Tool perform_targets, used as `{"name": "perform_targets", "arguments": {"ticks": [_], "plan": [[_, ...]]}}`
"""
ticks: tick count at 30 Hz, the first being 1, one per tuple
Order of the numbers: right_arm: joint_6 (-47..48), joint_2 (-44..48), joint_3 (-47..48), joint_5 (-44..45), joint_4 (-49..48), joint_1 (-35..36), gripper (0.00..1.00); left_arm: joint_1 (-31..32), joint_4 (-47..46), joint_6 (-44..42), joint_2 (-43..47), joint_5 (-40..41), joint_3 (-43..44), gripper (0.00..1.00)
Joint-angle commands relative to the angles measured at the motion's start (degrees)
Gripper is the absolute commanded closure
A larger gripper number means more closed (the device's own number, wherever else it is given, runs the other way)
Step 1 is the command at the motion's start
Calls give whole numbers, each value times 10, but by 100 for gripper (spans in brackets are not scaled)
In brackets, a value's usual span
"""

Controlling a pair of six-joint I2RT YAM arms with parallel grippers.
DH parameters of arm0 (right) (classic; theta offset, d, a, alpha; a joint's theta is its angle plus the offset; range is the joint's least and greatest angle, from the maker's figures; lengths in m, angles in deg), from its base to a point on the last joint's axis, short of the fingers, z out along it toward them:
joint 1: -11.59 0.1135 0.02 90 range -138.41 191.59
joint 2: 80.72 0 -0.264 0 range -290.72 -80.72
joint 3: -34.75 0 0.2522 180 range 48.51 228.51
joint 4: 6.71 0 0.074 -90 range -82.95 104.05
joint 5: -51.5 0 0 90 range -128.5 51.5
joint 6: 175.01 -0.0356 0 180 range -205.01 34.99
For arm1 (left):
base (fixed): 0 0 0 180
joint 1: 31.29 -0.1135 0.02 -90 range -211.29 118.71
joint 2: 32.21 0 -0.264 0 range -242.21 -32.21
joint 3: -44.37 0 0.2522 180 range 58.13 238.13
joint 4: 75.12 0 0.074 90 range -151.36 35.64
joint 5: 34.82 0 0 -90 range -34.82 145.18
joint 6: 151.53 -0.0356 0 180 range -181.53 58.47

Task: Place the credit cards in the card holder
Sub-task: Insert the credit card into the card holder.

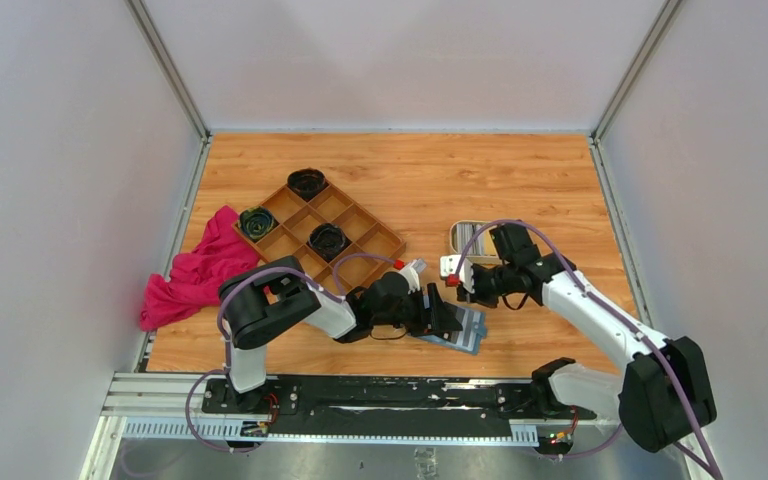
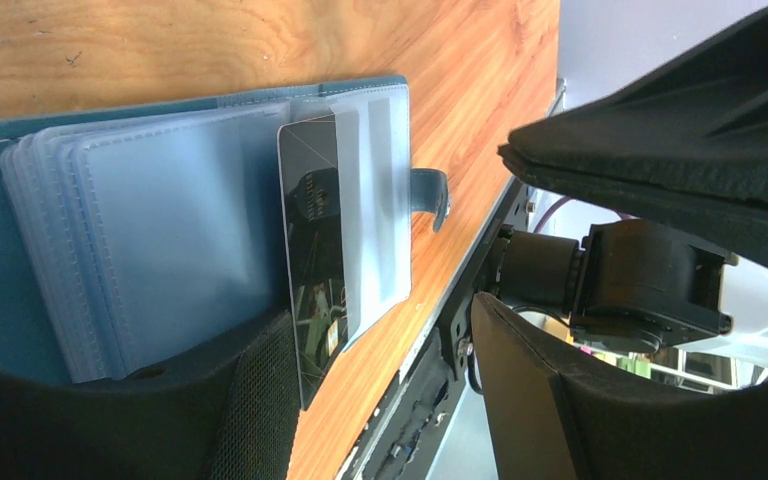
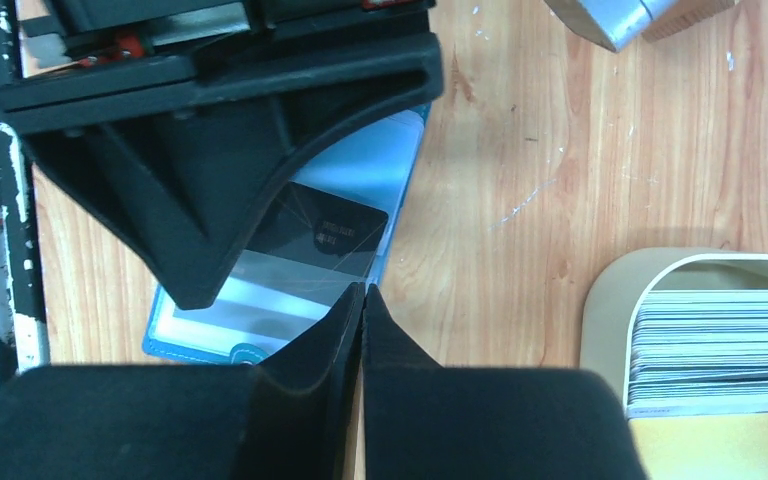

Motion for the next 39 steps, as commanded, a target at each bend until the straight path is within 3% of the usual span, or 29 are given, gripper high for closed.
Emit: {"name": "perform_targets", "arguments": {"ticks": [1,5,7,9,15,24,39], "plan": [[70,33,-2,-51,61,-13,97,-4,37,-13,-16,10,-18,34],[132,67,-11,-88,100,-23,89,-5,31,-6,-19,7,-19,33],[116,65,-17,-78,75,-29,80,-6,6,3,-26,3,-24,33],[71,41,-13,-61,37,-37,78,-7,-25,10,-36,-1,-32,33],[-99,-68,55,-70,-11,-42,92,-7,-59,18,-55,-3,-41,33],[-298,-145,75,-86,-61,-37,99,-7,-62,16,-59,-3,-40,33],[-385,-250,107,-98,-55,4,100,-7,-61,16,-55,0,-40,32]]}}
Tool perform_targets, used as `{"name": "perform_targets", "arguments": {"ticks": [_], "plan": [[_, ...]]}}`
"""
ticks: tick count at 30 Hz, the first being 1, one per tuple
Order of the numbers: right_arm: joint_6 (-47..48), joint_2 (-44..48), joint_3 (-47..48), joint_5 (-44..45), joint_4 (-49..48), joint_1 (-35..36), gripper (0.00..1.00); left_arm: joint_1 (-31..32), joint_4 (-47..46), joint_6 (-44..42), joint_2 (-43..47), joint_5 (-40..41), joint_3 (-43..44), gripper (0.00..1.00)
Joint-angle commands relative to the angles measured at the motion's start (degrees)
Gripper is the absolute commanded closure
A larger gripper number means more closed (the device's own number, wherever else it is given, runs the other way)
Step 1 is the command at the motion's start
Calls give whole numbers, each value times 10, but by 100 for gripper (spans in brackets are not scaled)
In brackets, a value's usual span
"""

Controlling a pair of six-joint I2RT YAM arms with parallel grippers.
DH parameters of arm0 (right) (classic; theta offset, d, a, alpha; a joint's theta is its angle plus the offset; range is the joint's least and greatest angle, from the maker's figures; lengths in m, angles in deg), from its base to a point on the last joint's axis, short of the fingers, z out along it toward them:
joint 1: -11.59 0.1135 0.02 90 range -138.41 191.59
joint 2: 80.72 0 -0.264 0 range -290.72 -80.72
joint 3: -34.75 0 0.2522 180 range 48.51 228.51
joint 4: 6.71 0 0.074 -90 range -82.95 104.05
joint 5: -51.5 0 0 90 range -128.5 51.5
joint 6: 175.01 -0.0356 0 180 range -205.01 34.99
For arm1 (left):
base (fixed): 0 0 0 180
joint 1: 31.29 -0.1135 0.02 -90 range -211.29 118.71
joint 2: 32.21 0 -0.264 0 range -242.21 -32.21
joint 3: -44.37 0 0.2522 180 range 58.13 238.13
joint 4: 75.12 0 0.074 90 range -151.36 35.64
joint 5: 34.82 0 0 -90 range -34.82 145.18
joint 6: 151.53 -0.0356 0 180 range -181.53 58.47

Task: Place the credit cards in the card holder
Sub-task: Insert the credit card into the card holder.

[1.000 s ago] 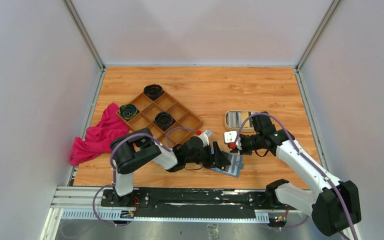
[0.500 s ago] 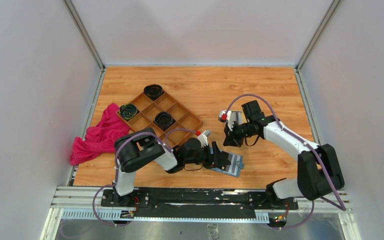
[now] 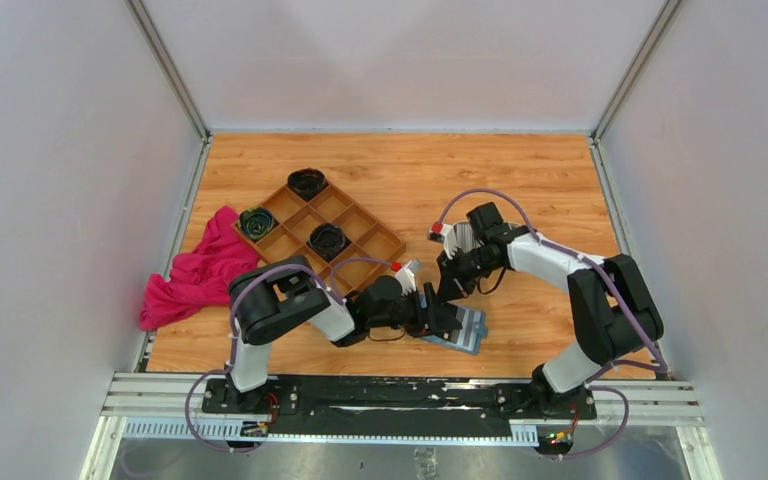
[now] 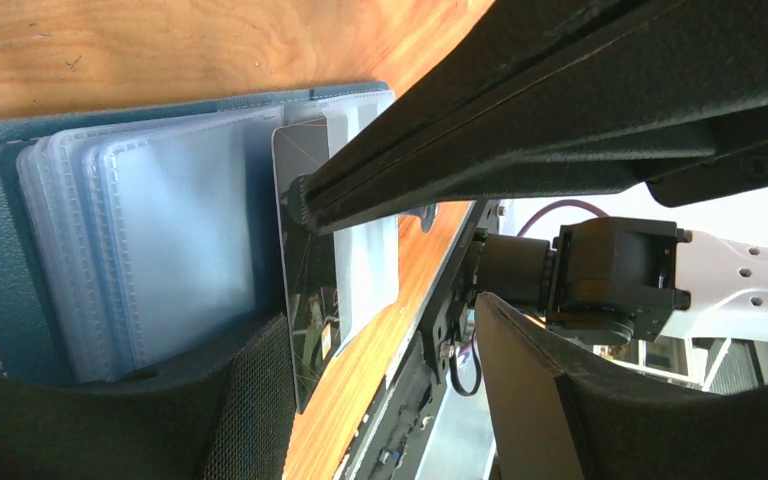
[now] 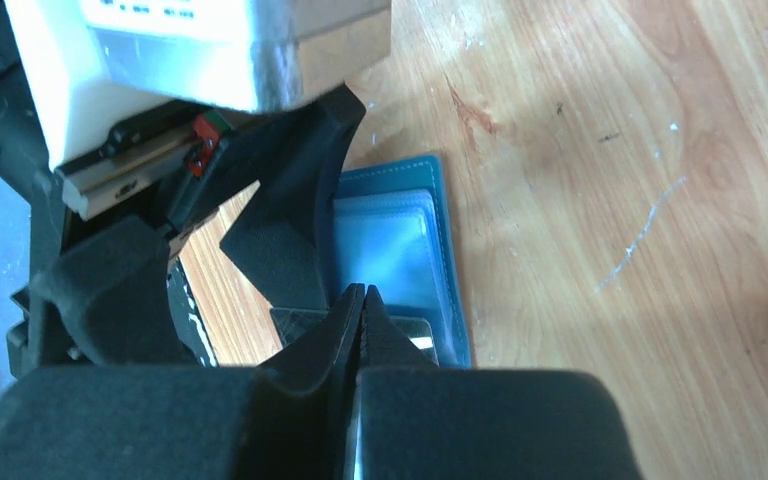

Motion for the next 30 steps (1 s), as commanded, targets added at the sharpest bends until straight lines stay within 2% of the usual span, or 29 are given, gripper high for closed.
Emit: {"name": "perform_targets", "arguments": {"ticks": [1,19,30], "plan": [[-30,-21,28,6,9,20,100,-2,46,-14,-21,10,-14,32],[-16,-91,77,70,106,49,100,-1,49,-12,-23,13,-10,32],[69,-81,88,124,185,49,100,-5,49,-13,-24,14,-13,31]]}}
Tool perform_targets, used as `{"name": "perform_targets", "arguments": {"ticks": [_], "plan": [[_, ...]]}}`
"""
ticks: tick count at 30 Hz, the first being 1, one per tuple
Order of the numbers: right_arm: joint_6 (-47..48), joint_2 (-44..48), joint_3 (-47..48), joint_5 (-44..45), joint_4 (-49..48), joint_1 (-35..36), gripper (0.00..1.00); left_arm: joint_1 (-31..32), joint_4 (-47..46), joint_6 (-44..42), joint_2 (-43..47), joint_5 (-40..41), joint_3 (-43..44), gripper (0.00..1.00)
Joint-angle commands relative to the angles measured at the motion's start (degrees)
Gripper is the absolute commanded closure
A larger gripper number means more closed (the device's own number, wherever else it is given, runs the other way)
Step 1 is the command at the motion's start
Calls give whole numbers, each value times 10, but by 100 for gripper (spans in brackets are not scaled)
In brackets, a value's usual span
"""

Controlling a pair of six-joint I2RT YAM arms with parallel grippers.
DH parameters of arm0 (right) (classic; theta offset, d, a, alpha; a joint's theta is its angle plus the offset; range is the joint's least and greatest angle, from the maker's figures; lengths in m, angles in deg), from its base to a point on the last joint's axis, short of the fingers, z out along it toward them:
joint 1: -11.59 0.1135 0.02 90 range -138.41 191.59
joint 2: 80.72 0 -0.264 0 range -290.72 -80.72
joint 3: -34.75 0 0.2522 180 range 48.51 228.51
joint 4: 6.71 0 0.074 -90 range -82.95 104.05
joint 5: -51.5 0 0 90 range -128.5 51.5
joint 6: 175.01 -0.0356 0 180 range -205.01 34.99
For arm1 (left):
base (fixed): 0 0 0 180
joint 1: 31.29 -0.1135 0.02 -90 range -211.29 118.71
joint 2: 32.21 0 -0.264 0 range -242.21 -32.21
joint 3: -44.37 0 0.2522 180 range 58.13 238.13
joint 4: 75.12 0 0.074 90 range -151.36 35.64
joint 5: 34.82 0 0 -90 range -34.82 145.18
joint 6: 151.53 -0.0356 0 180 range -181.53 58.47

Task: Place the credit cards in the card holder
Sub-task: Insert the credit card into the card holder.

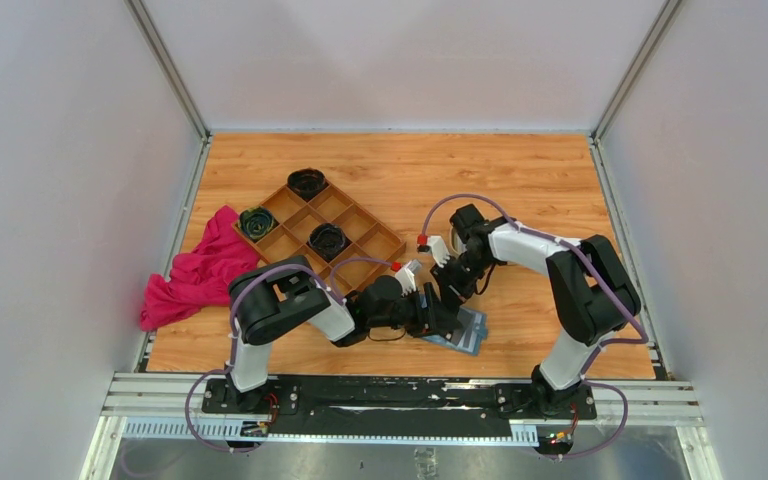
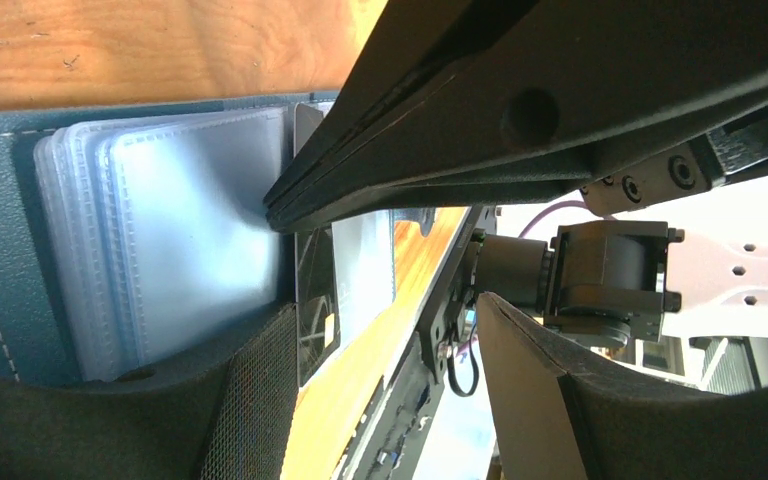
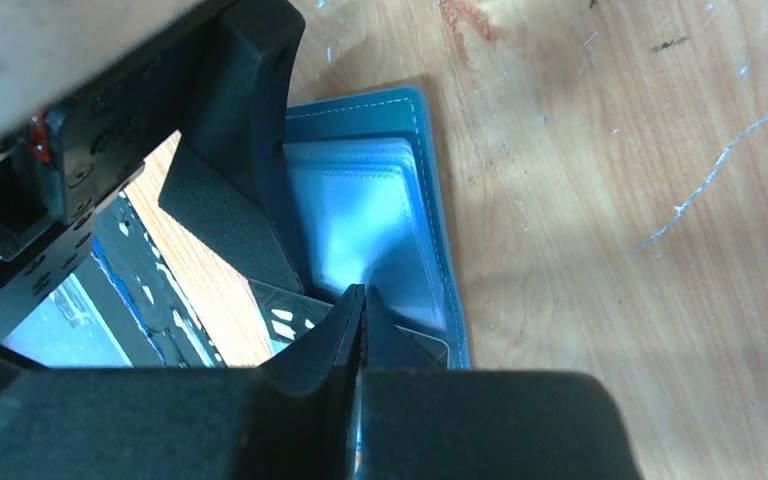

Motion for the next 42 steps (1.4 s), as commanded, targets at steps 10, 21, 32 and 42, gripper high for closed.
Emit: {"name": "perform_targets", "arguments": {"ticks": [10,21,32,42], "plan": [[129,3,40,11,137,3,100,-3,46,-19,-15,15,-17,31],[168,85,42,-61,155,-76,97,-3,71,-56,41,33,-26,33],[200,196,17,-98,152,-134,93,-2,209,-128,93,69,3,32],[211,207,12,-104,151,-133,92,2,323,-194,142,116,33,30]]}}
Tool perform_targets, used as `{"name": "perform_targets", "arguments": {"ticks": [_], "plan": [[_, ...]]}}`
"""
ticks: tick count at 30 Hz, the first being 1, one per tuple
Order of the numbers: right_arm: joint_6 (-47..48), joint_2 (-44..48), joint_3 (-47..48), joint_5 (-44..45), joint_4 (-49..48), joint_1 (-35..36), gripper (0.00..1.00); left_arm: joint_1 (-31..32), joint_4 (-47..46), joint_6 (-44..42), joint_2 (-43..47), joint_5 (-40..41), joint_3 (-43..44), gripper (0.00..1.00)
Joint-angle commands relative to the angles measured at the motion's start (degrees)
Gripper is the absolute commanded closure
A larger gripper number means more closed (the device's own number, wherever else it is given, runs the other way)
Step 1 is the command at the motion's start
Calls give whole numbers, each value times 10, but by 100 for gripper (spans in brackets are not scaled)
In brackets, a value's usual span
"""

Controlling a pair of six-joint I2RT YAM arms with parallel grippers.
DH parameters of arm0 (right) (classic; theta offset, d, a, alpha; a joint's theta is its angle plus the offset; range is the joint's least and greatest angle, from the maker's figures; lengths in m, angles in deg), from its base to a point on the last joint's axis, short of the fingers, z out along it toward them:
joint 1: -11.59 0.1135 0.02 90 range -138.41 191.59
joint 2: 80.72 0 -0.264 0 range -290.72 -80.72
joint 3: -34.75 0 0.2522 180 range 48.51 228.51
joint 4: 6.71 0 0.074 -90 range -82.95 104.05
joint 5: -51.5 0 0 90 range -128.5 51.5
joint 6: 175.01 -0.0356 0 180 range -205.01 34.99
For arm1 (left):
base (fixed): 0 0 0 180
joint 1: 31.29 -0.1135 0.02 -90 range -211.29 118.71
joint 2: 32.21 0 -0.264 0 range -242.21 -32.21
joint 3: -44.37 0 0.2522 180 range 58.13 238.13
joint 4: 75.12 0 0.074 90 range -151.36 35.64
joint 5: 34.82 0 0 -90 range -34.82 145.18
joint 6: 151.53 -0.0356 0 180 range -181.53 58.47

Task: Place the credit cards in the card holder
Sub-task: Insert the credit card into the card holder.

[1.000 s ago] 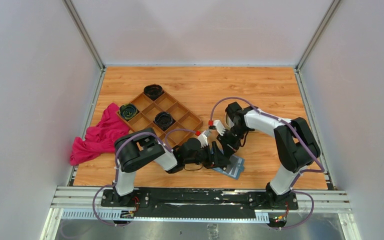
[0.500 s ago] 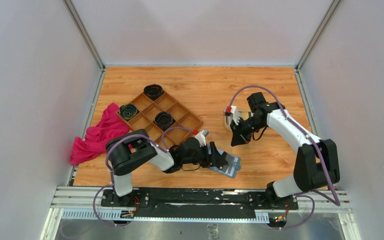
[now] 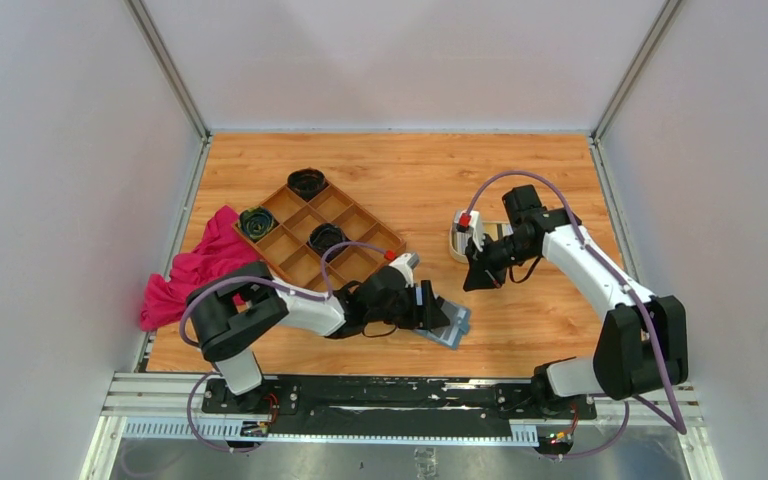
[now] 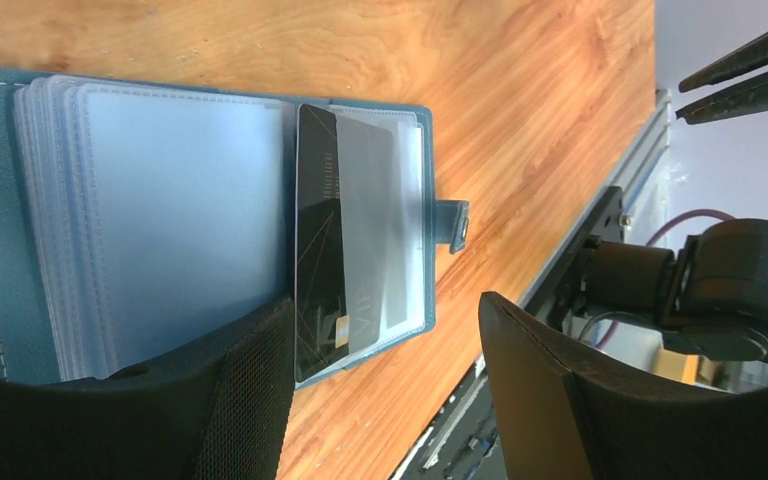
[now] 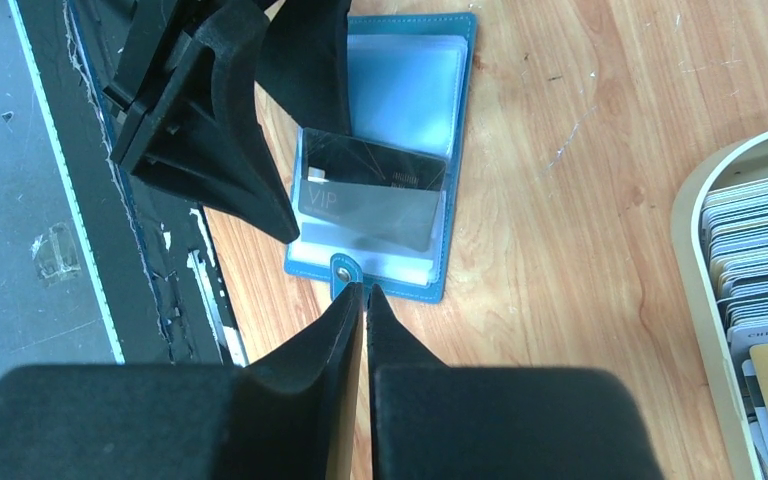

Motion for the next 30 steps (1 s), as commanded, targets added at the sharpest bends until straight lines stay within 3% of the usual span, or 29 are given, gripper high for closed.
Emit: {"name": "perform_targets", "arguments": {"ticks": [1,18,30], "plan": [[16,17,-10,-16,13,-8,92,4,77,-52,21,40,13,30],[21,23,-13,-10,9,-9,91,53,296,-173,16,128,134,31],[23,28,-15,-12,8,-10,91,37,252,-118,21,65,113,29]]}}
